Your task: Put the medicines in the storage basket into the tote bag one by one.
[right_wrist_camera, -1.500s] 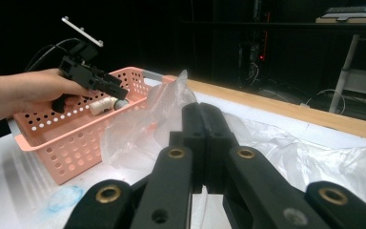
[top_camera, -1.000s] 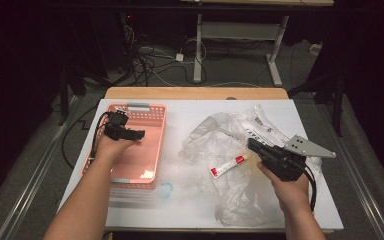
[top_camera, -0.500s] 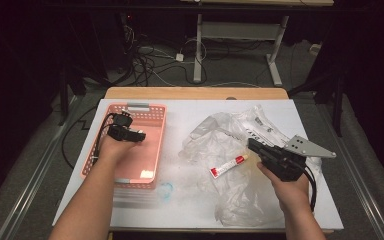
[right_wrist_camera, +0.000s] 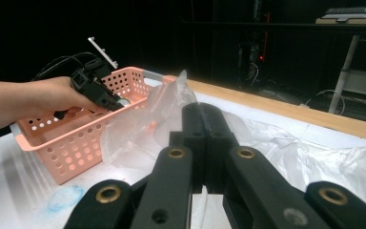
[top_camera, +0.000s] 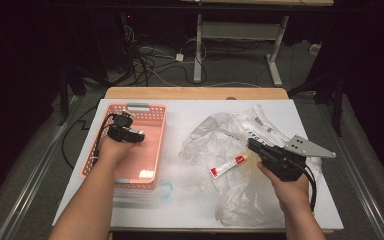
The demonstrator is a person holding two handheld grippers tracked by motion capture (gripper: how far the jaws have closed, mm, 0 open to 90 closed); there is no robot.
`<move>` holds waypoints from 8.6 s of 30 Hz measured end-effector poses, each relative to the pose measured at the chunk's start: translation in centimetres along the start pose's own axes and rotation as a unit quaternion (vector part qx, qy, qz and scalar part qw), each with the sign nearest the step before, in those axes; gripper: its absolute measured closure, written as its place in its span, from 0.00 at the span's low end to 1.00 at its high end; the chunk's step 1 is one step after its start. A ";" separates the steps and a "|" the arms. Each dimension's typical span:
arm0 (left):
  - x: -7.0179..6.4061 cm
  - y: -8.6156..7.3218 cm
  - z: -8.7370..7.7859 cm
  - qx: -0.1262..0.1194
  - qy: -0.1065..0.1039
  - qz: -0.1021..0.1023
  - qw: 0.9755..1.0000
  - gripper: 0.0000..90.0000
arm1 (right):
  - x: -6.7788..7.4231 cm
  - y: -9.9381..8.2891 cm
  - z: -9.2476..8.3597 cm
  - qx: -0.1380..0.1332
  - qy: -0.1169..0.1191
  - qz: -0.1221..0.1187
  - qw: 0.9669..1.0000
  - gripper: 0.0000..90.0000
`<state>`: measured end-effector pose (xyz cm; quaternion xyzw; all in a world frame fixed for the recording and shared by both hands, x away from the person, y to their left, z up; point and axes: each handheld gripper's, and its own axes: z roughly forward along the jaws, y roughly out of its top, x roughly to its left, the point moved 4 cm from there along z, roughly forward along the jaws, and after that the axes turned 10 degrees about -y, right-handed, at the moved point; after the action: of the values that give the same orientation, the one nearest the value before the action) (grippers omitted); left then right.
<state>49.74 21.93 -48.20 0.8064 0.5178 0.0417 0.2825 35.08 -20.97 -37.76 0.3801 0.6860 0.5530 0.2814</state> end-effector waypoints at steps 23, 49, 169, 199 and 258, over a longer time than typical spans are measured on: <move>-4.4 -1.1 -4.7 -0.081 -0.033 0.058 0.995 0.39 | 0.0 0.1 -0.2 -0.003 -0.001 0.000 1.000 1.00; -7.8 -5.5 -8.5 -0.184 -0.056 0.097 0.976 0.39 | 0.1 0.0 0.0 0.000 -0.001 -0.004 1.000 1.00; -27.1 0.9 4.0 -0.161 -0.184 0.259 0.934 0.39 | 0.4 0.2 -0.3 -0.005 0.005 -0.005 1.000 1.00; -27.0 4.3 8.6 -0.143 -0.141 0.236 0.951 0.39 | 0.1 0.0 0.0 -0.002 0.005 0.002 1.000 1.00; -26.1 -4.6 -1.4 -0.156 -0.229 0.238 0.931 0.00 | 0.0 -0.2 -0.2 0.002 -0.001 -0.001 1.000 1.00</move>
<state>33.42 1.49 -43.41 0.8397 0.2184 0.0019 0.4972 34.87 -21.10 -37.93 0.3805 0.6874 0.5505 0.2823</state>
